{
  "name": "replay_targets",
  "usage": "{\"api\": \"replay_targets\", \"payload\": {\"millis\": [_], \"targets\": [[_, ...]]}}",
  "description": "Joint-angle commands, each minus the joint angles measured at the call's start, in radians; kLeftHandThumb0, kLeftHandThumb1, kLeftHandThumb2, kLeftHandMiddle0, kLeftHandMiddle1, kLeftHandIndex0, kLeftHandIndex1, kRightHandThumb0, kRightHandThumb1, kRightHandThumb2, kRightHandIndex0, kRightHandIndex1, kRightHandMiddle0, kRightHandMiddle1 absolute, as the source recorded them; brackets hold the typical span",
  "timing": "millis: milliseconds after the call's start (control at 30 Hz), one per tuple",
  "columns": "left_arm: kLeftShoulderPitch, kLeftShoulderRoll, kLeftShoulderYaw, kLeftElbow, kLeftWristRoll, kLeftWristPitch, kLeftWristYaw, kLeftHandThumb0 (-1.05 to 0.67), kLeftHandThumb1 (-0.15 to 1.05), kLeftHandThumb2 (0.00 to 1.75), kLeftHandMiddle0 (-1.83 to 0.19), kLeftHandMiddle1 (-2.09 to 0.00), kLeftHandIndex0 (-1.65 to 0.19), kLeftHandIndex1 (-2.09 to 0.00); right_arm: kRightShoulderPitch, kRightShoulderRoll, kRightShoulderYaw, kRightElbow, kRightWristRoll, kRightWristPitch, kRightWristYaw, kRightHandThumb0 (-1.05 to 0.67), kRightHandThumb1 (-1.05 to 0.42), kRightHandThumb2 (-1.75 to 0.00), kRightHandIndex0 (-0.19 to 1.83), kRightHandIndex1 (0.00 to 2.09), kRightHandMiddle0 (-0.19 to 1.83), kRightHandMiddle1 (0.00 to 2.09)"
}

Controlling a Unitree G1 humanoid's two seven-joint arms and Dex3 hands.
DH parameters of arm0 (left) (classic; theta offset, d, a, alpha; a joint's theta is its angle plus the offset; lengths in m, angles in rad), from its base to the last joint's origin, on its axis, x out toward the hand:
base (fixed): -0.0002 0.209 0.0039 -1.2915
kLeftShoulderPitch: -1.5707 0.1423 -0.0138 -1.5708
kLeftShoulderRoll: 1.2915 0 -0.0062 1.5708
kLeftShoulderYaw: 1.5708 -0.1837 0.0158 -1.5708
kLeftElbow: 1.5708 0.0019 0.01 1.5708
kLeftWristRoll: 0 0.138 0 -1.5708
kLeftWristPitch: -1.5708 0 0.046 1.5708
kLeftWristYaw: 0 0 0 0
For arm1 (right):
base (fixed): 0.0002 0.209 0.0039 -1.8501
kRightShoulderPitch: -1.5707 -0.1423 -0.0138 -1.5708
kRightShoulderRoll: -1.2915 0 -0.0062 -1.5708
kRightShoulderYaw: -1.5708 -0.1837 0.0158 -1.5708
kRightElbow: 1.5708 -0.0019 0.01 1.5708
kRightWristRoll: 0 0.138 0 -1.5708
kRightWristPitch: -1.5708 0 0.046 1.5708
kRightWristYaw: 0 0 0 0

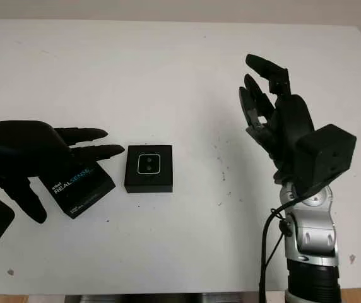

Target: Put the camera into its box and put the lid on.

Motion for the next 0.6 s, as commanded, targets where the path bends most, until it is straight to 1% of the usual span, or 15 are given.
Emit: {"api": "replay_targets", "payload": {"millis": [0, 233, 267, 300, 367, 433, 467, 500, 533, 567], "targets": [[0.028, -0.001, 0.012, -0.005, 0.012, -0.017, 0.024, -0.77, 0.84, 0.05, 0.05, -0.08, 0.07, -0.08, 0.012, -0.013, -0.009, -0.025, 0.004, -0.009, 0.003, -0.5, -1.05, -0.47, 0.22, 0.04, -0.19, 0.9], [0.064, -0.002, 0.022, -0.015, 0.049, -0.048, 0.085, -0.73, 0.86, 0.06, -0.04, -0.09, -0.01, -0.11, 0.014, -0.02, -0.001, -0.014, -0.016, -0.034, 0.007, -0.52, -1.05, -0.46, 0.23, 0.05, -0.19, 0.94], [0.072, -0.01, 0.028, -0.012, 0.061, -0.068, 0.117, -0.72, 0.86, 0.06, -0.06, -0.09, -0.03, -0.12, 0.016, -0.02, 0.001, -0.013, -0.018, -0.039, 0.009, -0.53, -1.05, -0.46, 0.24, 0.05, -0.19, 0.95], [0.078, -0.014, 0.031, -0.009, 0.069, -0.084, 0.142, -0.66, 0.86, 0.06, -0.17, -0.11, -0.11, -0.15, 0.017, -0.02, 0.001, -0.013, -0.019, -0.043, 0.011, -0.53, -1.05, -0.45, 0.24, 0.05, -0.19, 0.97], [0.087, -0.03, 0.041, 0.012, 0.09, -0.136, 0.219, -0.6, 0.86, 0.06, -0.28, -0.14, -0.2, -0.19, 0.019, -0.017, 0.0, -0.016, -0.014, -0.041, 0.013, -0.52, -1.05, -0.45, 0.24, 0.05, -0.19, 0.97], [0.085, -0.043, 0.044, 0.042, 0.109, -0.192, 0.287, -0.45, 0.92, 0.07, -0.45, -0.24, -0.35, -0.29, 0.021, -0.014, -0.001, -0.02, -0.01, -0.036, 0.013, -0.53, -1.05, -0.45, 0.23, 0.05, -0.19, 0.97], [0.08, -0.05, 0.044, 0.058, 0.124, -0.22, 0.322, -0.4, 0.95, 0.06, -0.44, -0.4, -0.36, -0.42, 0.022, -0.014, 0.001, -0.021, -0.014, -0.036, 0.011, -0.53, -1.05, -0.44, 0.23, 0.05, -0.19, 0.97], [0.076, -0.06, 0.045, 0.074, 0.135, -0.244, 0.356, -0.34, 0.98, 0.06, -0.38, -0.71, -0.34, -0.64, 0.024, -0.014, 0.002, -0.023, -0.015, -0.035, 0.011, -0.54, -1.05, -0.44, 0.24, 0.05, -0.19, 0.98], [0.069, -0.068, 0.042, 0.09, 0.143, -0.265, 0.383, -0.27, 1.01, 0.06, -0.31, -1.51, -0.31, -1.07, 0.025, -0.013, 0.003, -0.024, -0.014, -0.033, 0.01, -0.54, -1.05, -0.43, 0.24, 0.05, -0.19, 0.98], [0.057, -0.074, 0.039, 0.101, 0.16, -0.292, 0.41, -0.25, 1.03, 0.06, -0.39, -1.8, -0.28, -1.31, 0.026, -0.013, 0.005, -0.026, -0.015, -0.032, 0.011, -0.55, -1.05, -0.43, 0.23, 0.05, -0.19, 0.98]]}}
